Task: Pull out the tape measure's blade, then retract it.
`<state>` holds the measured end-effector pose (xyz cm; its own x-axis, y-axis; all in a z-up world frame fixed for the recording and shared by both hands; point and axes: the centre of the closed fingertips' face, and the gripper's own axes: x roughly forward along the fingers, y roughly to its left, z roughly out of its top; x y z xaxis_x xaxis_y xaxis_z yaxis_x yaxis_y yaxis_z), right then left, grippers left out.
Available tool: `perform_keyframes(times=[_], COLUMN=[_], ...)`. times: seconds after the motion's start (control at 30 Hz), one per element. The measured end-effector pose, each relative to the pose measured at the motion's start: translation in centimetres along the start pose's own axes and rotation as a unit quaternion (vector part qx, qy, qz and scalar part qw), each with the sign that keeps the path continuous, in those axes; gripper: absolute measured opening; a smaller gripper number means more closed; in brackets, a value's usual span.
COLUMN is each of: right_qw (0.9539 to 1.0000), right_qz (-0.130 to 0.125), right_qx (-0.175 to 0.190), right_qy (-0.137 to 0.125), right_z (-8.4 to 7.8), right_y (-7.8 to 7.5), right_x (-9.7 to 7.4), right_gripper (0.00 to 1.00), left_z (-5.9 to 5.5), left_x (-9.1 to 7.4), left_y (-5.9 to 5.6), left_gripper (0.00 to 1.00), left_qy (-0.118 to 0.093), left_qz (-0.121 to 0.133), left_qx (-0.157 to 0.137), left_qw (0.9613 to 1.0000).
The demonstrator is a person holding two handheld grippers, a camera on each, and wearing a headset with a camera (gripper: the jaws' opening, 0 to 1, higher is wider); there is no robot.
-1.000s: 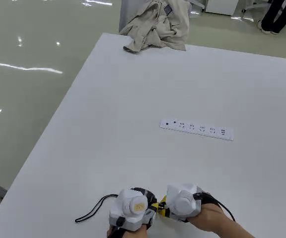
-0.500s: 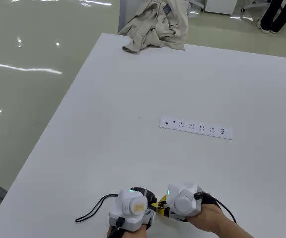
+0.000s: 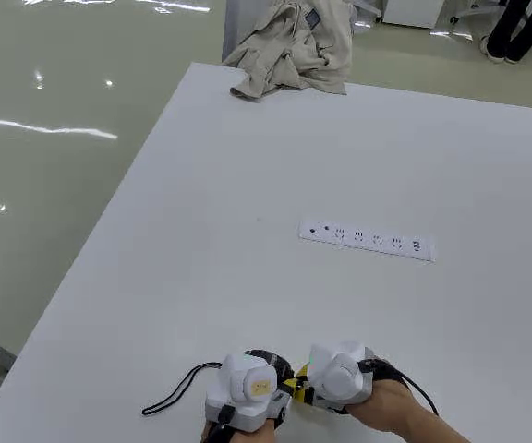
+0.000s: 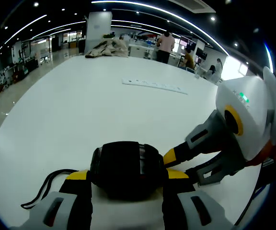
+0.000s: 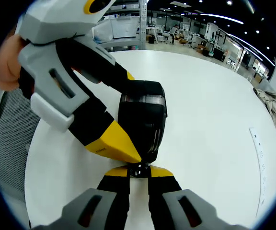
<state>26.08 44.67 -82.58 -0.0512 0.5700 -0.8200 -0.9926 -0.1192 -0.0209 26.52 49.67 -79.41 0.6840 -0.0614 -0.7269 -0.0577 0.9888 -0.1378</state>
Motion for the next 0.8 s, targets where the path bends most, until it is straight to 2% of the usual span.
perform_keyframes(times=[0.67,0.8], right_qw=[0.9998,0.9998], right_qz=[-0.006,-0.007], right_qx=[-0.014,-0.015], right_qy=[0.009,0.010], right_z=[-0.17,-0.17], right_y=[-0.01,0.03], right_x=[-0.11,-0.22], right_gripper=[0.15,0.15], left_z=[-0.02,-0.31], left_x=[-0.07,-0.01], left_y=[-0.04,-0.13], left_gripper=[0.59,0.59], left_qy=[-0.002,0.000], left_qz=[0.000,0.001], left_qx=[0.002,0.020], left_qw=[1.0000,0.9998])
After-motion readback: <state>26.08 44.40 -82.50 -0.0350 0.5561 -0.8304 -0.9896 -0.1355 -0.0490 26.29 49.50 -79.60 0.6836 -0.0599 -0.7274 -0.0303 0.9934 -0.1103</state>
